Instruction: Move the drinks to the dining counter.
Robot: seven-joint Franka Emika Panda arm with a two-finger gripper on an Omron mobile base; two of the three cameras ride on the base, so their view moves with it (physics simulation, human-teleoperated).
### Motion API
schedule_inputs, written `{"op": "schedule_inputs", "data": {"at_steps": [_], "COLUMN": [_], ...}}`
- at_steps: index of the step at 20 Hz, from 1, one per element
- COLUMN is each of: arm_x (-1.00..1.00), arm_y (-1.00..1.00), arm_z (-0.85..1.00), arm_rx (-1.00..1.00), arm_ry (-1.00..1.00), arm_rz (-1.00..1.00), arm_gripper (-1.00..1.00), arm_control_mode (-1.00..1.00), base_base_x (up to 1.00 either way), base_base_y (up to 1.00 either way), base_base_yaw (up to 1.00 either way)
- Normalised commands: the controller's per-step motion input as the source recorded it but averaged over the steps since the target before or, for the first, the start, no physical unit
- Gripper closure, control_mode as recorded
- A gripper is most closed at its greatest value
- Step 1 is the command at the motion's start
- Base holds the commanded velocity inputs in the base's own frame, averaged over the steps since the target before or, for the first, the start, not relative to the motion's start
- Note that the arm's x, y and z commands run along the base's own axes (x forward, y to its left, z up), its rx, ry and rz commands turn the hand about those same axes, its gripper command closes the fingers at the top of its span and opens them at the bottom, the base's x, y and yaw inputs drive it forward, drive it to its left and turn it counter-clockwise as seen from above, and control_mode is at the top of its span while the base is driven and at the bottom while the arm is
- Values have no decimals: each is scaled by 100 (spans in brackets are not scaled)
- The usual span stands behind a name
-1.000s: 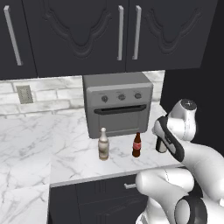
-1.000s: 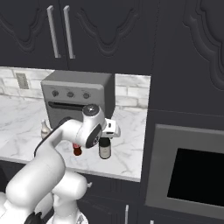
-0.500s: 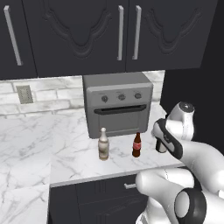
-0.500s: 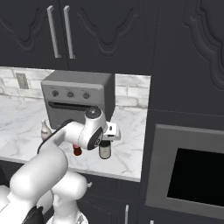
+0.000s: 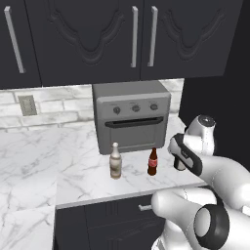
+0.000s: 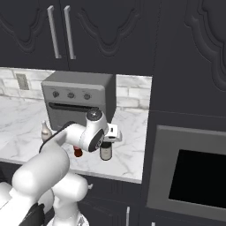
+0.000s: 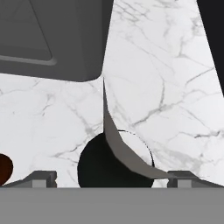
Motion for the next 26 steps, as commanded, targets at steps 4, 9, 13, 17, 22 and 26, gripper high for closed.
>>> {"op": "schedule_inputs", "data": {"at_steps": [4,9,13,17,22,26], "arm_x": [1,7,2,0,0,0], "arm_y": [0,0,0,0,0,0], "arm_z": [0,0,0,0,0,0], "arm_rx": [0,0,0,0,0,0], "arm_ry": [0,0,0,0,0,0], "arm_rz": [0,0,0,0,0,0], "arm_gripper": [-100,-100,-100,-100,100,100], "arm_control_mode": [-100,-100,-100,-100,-100,-100], "base_base_x": [0,0,0,0,0,0], "base_base_y": [0,0,0,0,0,0], "base_base_yaw": [0,0,0,0,0,0]}}
